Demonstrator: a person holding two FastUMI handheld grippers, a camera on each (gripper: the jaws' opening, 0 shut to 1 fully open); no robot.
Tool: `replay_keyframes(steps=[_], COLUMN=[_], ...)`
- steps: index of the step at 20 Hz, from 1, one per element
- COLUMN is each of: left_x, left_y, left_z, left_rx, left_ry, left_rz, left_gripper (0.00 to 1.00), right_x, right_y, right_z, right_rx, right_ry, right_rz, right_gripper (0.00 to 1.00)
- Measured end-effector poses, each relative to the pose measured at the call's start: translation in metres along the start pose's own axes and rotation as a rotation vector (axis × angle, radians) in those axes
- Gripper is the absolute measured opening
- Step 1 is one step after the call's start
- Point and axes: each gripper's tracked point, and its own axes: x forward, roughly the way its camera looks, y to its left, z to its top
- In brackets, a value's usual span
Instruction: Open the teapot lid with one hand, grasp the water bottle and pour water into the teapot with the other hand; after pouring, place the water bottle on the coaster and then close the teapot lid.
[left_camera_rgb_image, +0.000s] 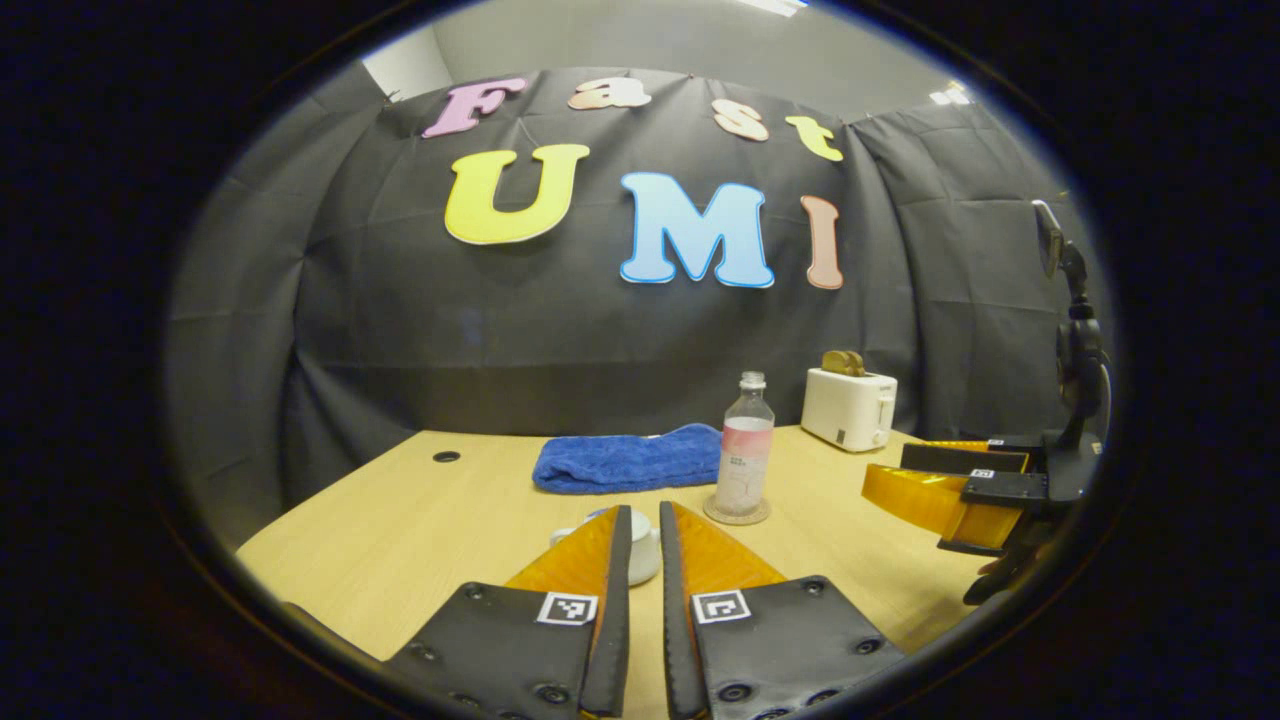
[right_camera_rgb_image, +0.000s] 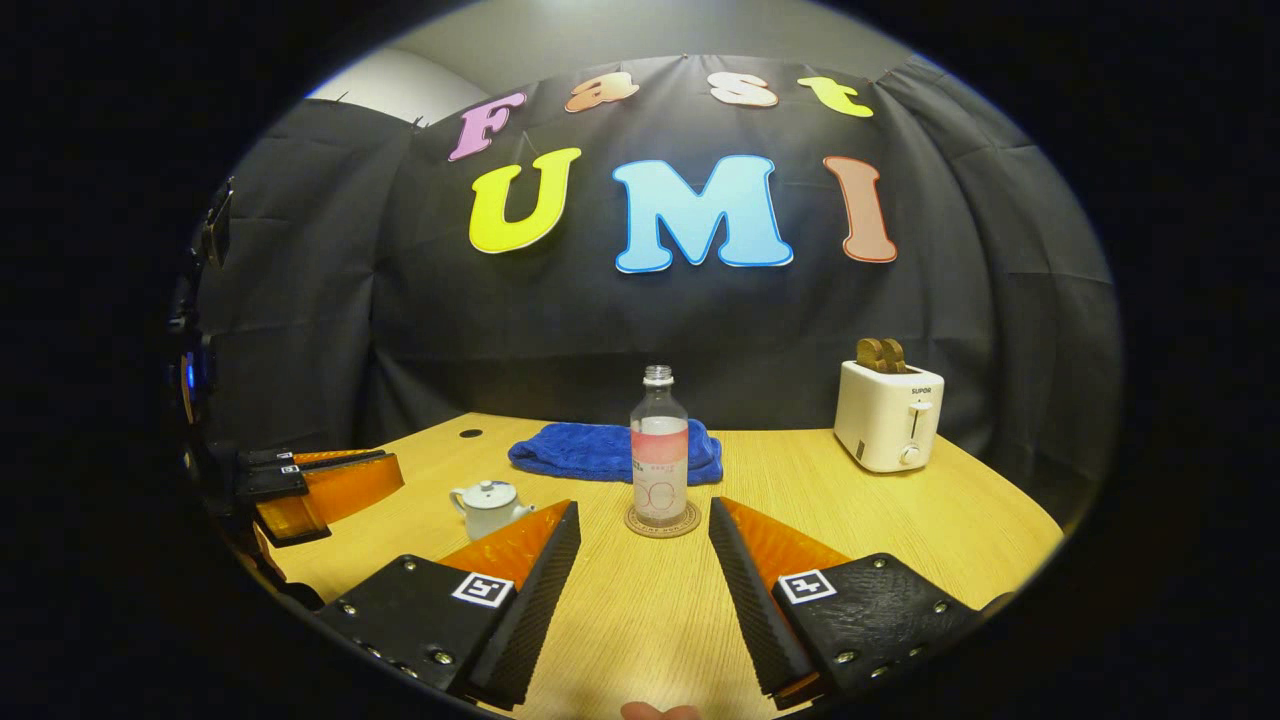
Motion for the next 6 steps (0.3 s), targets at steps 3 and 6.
replay_keyframes(steps=[3,6], left_x=[-0.015,-0.021], left_y=[-0.005,-0.006], left_z=[-0.007,-0.01], left_rx=[-0.006,-0.013], left_ry=[-0.001,0.002], left_rz=[-0.001,-0.001], left_gripper=[0.24,0.21], right_x=[-0.012,-0.02], right_y=[0.002,0.001], right_z=[-0.004,-0.005], right_rx=[0.0,-0.003], right_ry=[-0.004,-0.015], right_rz=[-0.007,-0.019], right_gripper=[0.81,0.81])
